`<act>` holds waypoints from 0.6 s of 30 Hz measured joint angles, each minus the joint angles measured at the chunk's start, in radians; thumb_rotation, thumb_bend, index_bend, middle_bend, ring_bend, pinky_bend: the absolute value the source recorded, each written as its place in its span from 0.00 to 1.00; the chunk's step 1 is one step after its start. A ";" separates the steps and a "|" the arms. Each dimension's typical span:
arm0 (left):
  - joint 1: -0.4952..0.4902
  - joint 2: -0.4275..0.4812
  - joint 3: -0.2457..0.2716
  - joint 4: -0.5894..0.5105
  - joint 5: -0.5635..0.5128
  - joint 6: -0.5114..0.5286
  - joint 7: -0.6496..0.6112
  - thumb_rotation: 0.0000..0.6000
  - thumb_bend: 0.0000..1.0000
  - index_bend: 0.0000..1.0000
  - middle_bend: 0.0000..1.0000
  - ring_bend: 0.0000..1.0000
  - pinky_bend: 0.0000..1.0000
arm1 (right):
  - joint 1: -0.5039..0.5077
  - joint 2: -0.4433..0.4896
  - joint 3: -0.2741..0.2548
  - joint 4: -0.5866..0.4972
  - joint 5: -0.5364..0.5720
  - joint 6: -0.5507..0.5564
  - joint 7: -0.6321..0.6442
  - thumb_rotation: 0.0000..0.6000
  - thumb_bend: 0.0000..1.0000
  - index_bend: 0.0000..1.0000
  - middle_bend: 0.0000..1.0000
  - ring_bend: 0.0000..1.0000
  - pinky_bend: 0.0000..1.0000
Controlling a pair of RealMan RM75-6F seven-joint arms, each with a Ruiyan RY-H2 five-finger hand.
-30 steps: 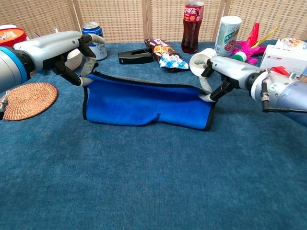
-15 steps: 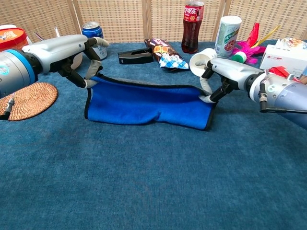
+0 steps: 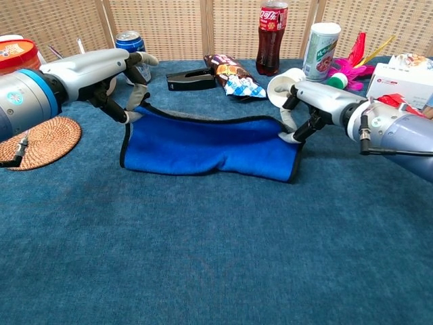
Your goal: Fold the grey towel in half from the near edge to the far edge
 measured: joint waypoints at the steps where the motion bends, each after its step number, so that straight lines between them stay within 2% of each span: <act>1: -0.001 -0.002 0.001 0.002 -0.002 0.001 0.003 1.00 0.49 0.73 0.00 0.00 0.00 | 0.002 -0.002 0.001 0.005 0.000 -0.004 0.003 1.00 0.39 0.77 0.00 0.00 0.00; 7: -0.004 -0.011 0.000 0.011 -0.013 0.009 0.009 1.00 0.49 0.69 0.00 0.00 0.00 | 0.009 -0.009 0.003 0.023 -0.005 -0.011 0.021 1.00 0.39 0.76 0.00 0.00 0.00; 10: -0.004 -0.012 -0.002 0.011 -0.015 0.013 0.009 1.00 0.49 0.62 0.00 0.00 0.00 | 0.010 -0.010 0.005 0.027 -0.008 -0.012 0.028 1.00 0.39 0.72 0.00 0.00 0.00; 14: -0.003 -0.014 -0.006 0.008 -0.017 0.024 0.008 1.00 0.49 0.51 0.00 0.00 0.00 | 0.011 -0.010 0.008 0.029 -0.011 -0.011 0.044 1.00 0.37 0.53 0.00 0.00 0.00; 18: -0.005 -0.013 -0.007 0.006 -0.020 0.029 0.015 1.00 0.49 0.40 0.00 0.00 0.00 | 0.010 -0.009 0.010 0.035 -0.017 -0.009 0.056 1.00 0.35 0.39 0.00 0.00 0.00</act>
